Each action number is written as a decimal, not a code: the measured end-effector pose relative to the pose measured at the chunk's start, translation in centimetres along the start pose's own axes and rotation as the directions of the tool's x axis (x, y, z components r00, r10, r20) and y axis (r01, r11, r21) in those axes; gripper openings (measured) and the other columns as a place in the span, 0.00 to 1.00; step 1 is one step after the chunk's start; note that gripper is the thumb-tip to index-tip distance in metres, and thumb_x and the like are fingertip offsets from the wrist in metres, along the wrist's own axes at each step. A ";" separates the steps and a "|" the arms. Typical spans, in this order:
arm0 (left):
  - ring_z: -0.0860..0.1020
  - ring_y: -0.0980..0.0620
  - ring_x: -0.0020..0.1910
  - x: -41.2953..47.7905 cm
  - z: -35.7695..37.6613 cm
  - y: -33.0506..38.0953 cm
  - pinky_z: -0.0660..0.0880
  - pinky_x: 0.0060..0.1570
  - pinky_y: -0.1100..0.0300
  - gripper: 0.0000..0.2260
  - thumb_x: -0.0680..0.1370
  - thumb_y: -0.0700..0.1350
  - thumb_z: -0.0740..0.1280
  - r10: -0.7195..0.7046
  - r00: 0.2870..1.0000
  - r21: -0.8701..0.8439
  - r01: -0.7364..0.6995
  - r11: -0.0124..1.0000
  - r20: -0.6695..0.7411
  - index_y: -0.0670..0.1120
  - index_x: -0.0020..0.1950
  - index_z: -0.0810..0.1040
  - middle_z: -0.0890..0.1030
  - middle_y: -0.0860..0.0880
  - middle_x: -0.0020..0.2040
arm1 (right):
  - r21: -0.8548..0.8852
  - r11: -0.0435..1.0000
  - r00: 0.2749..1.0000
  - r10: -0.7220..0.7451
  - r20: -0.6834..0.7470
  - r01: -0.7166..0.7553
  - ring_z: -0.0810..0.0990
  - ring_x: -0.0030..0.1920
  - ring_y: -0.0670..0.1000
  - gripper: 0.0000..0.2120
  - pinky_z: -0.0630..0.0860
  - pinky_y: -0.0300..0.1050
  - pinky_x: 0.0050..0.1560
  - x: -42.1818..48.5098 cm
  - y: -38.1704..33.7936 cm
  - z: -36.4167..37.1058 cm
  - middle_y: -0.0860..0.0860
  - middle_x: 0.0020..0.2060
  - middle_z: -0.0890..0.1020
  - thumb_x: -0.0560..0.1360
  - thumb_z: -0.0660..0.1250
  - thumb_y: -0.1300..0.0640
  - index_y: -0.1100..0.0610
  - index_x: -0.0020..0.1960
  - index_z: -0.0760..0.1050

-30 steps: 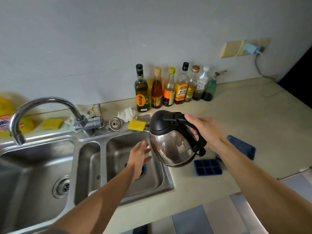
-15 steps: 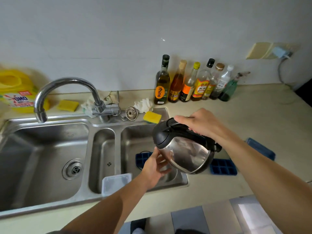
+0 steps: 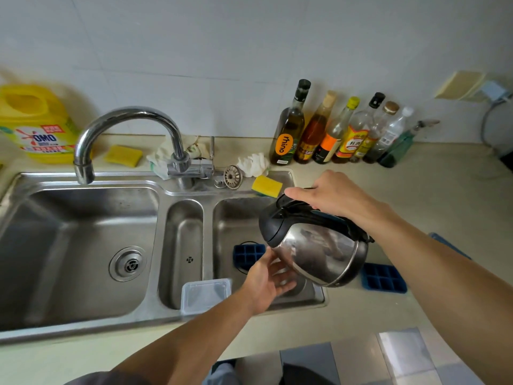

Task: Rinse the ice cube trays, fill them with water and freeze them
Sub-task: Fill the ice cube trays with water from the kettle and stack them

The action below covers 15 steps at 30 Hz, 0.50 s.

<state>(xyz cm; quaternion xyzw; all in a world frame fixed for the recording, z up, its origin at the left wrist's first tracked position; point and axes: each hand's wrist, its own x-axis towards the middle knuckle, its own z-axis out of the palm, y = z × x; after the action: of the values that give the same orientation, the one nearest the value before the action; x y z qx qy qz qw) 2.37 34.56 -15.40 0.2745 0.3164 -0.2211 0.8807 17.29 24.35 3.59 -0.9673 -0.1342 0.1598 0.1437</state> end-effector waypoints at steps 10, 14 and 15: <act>0.83 0.43 0.60 0.5 -1.3 -0.1 0.79 0.59 0.43 0.19 0.85 0.56 0.58 -0.008 0.999 -0.053 0.010 0.999 0.034 0.46 0.67 0.79 0.85 0.44 0.60 | -0.106 0.994 0.999 -0.031 0.040 0.035 0.78 0.30 0.54 0.40 0.71 0.48 0.35 1.3 -2.4 0.7 0.54 0.30 0.79 0.67 0.65 0.23 0.62 0.36 0.80; 0.85 0.44 0.56 1.0 -1.7 -0.1 0.80 0.55 0.44 0.19 0.85 0.56 0.59 -0.015 0.999 -0.074 0.017 0.997 0.033 0.46 0.67 0.80 0.85 0.44 0.58 | -0.151 0.987 0.997 -0.046 0.069 0.056 0.81 0.34 0.55 0.40 0.76 0.52 0.39 1.6 -3.2 0.7 0.57 0.33 0.82 0.69 0.64 0.23 0.64 0.37 0.81; 0.85 0.44 0.55 1.1 -1.7 -0.1 0.81 0.55 0.44 0.19 0.85 0.56 0.59 -0.016 0.999 -0.079 0.018 0.997 0.031 0.46 0.66 0.80 0.85 0.44 0.58 | -0.154 0.986 0.996 -0.050 0.073 0.060 0.81 0.35 0.55 0.40 0.75 0.52 0.39 1.7 -3.4 0.8 0.57 0.34 0.82 0.70 0.64 0.24 0.64 0.38 0.82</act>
<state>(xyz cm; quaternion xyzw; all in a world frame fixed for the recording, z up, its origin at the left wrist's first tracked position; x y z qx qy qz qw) 2.32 35.33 -17.26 0.2331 0.3137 -0.2201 0.8938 17.83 28.14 3.53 -0.9655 -0.1779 0.1782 0.0670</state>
